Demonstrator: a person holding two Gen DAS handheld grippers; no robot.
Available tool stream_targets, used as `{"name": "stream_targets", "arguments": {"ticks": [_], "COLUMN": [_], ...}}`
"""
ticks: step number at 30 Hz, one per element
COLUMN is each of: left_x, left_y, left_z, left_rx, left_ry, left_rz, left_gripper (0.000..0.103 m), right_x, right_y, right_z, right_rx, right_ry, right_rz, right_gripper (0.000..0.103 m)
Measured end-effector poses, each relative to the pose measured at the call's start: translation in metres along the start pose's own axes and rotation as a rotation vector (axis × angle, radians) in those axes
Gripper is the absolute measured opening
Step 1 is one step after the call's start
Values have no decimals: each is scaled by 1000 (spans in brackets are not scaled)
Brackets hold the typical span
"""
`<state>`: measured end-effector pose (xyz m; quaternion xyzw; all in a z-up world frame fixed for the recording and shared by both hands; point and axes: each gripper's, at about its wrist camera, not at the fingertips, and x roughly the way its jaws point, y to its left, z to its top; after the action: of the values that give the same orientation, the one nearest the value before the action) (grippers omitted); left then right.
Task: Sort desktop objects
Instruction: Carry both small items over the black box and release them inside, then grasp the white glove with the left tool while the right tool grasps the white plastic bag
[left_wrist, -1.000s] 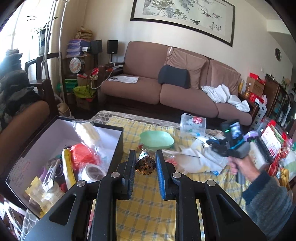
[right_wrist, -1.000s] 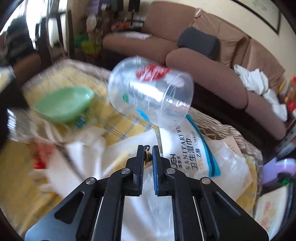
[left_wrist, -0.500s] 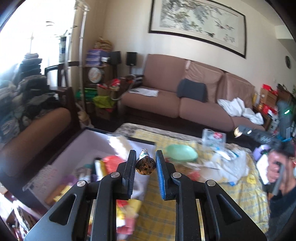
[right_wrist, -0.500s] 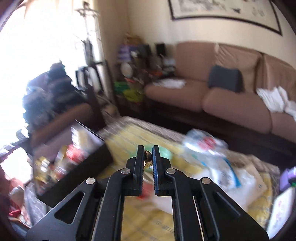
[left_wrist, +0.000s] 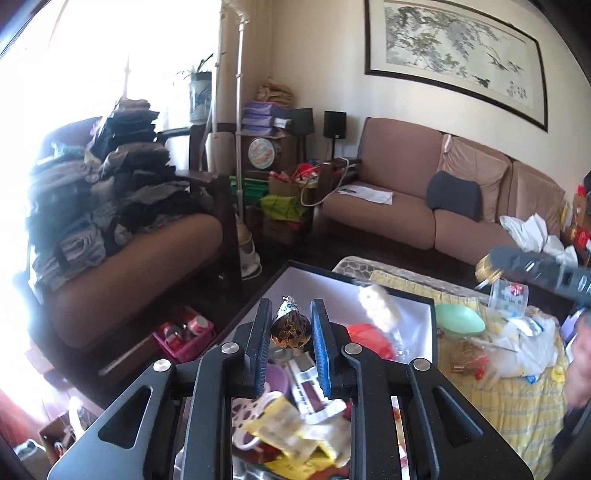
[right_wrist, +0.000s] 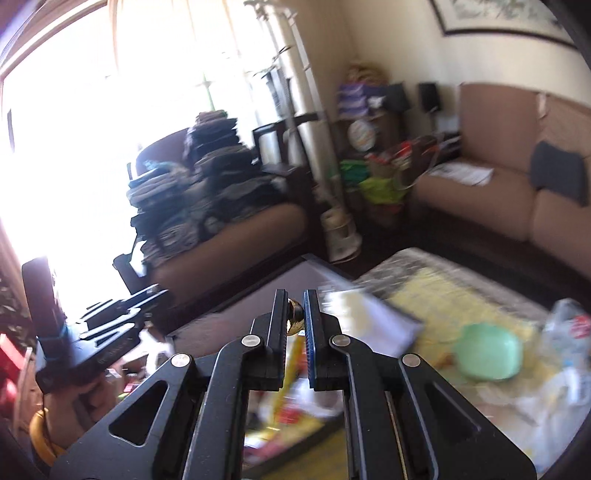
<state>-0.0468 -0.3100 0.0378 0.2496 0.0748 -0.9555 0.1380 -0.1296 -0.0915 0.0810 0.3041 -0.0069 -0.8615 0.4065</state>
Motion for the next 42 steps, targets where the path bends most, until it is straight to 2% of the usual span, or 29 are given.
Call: {"name": "stream_targets", "arguments": {"ticks": [6,12,17,20,21,22,24,27,30,33,35,37,38,39,41,42], "left_x": [33,61,78,83,83,82,75,62,55,59,61,60,59,56,52,51], "left_y": [56,88,93,94,94,92,88,76,57,17,-24,-66,-85,-104,-132,-146], "left_z": [-16,-45,-59,-62,-64,-64,-59,-48,-41,-39,-39,-40,-41,-43,-47,-49], "left_rx": [-172,-339,-373,-391,-398,-400,-392,-372,-346,-288,-204,-108,-61,-11,64,98], "left_ry": [144,242,297,323,345,359,354,317,300,344,371,394,403,409,418,423], "left_rz": [-99,-117,-107,-105,-102,-105,-116,-148,-169,-208,-278,-343,-369,-390,-408,-408], "left_gripper": [20,20,21,21,34,38,53,63,68,68,71,73,73,74,76,76], "right_x": [80,148,187,199,200,198,182,141,95,31,-26,-68,-91,-112,-143,-148], "right_y": [46,57,66,65,64,64,58,31,-10,-67,-113,-147,-166,-187,-228,-241], "right_z": [-9,-31,-48,-56,-58,-59,-62,-70,-79,-90,-98,-105,-112,-120,-142,-149], "right_rx": [35,125,177,190,187,179,146,133,213,312,375,403,405,402,389,379], "right_ry": [127,283,354,398,408,412,380,305,251,183,106,79,71,73,119,152], "right_rz": [110,75,100,92,82,76,70,20,-11,-58,-146,-268,-349,-433,-599,-635], "right_gripper": [8,8,8,12,18,23,36,38,38,38,38,39,45,54,58,58]}}
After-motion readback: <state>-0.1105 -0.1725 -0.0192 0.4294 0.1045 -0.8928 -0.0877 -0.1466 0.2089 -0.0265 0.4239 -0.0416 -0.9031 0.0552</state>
